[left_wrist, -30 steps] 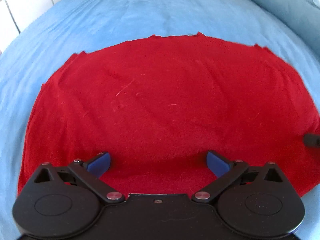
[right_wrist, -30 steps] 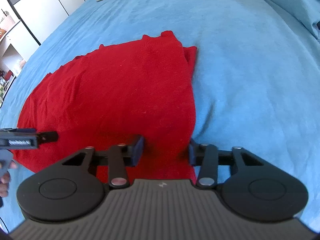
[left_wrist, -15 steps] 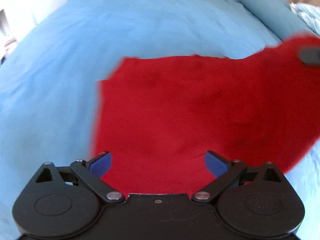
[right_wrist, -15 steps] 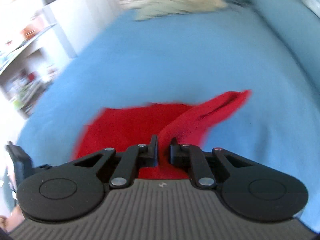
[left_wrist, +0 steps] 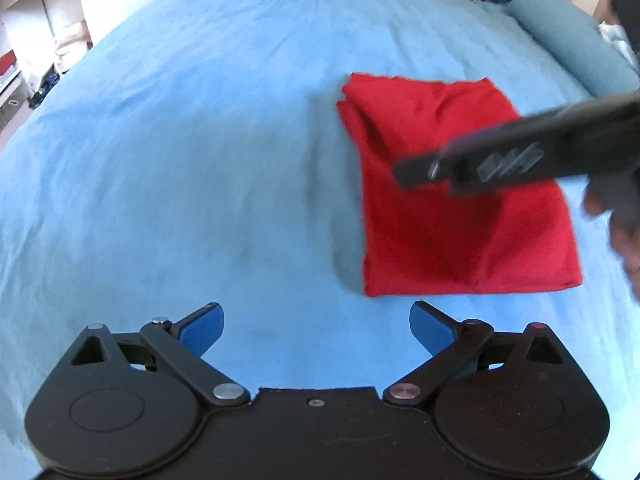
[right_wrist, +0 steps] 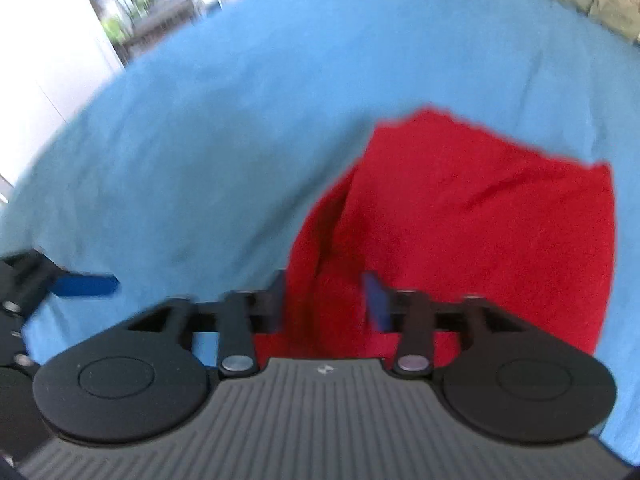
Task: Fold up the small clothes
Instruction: 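Grasp the sweater edge with the right gripper, fold it over, release, then move both open grippers to the edge of the folded bundle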
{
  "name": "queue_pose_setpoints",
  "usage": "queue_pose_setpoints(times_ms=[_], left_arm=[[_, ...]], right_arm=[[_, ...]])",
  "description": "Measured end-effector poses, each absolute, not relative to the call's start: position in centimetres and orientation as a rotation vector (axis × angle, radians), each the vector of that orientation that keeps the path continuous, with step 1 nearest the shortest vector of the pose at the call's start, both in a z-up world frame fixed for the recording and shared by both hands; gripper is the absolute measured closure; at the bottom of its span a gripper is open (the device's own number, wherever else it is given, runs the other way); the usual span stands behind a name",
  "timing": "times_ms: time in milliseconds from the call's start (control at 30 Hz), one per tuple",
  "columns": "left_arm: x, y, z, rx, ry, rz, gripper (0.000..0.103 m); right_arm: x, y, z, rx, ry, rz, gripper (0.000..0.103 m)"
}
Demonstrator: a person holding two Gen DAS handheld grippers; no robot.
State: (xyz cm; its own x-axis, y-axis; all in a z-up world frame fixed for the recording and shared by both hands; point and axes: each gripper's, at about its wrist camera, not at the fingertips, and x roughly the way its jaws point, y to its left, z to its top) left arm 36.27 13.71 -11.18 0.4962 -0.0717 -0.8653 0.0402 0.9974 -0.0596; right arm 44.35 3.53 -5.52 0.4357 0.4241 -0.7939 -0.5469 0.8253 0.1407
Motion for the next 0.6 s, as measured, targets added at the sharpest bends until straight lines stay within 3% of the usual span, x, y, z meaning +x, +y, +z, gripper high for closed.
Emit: queue_pose_setpoints(times_ms=[67, 200, 400, 600], left_arm=[[36.2, 13.5, -10.0, -0.055, 1.028, -0.090, 0.002], [36.2, 12.2, -7.8, -0.096, 0.993, -0.136, 0.002], [37.8, 9.2, -8.2, -0.106, 0.987, -0.143, 0.002], [38.9, 8.9, -9.7, -0.110, 0.983, -0.099, 0.003]], right_arm=[[44.1, 1.4, -2.6, -0.109, 0.883, 0.596, 0.029], [42.2, -5.4, 1.1, -0.076, 0.787, 0.434, 0.001], [36.9, -12.4, -3.8, -0.107, 0.895, 0.268, 0.001], [33.2, -11.8, -10.8, -0.110, 0.973, 0.251, 0.002]])
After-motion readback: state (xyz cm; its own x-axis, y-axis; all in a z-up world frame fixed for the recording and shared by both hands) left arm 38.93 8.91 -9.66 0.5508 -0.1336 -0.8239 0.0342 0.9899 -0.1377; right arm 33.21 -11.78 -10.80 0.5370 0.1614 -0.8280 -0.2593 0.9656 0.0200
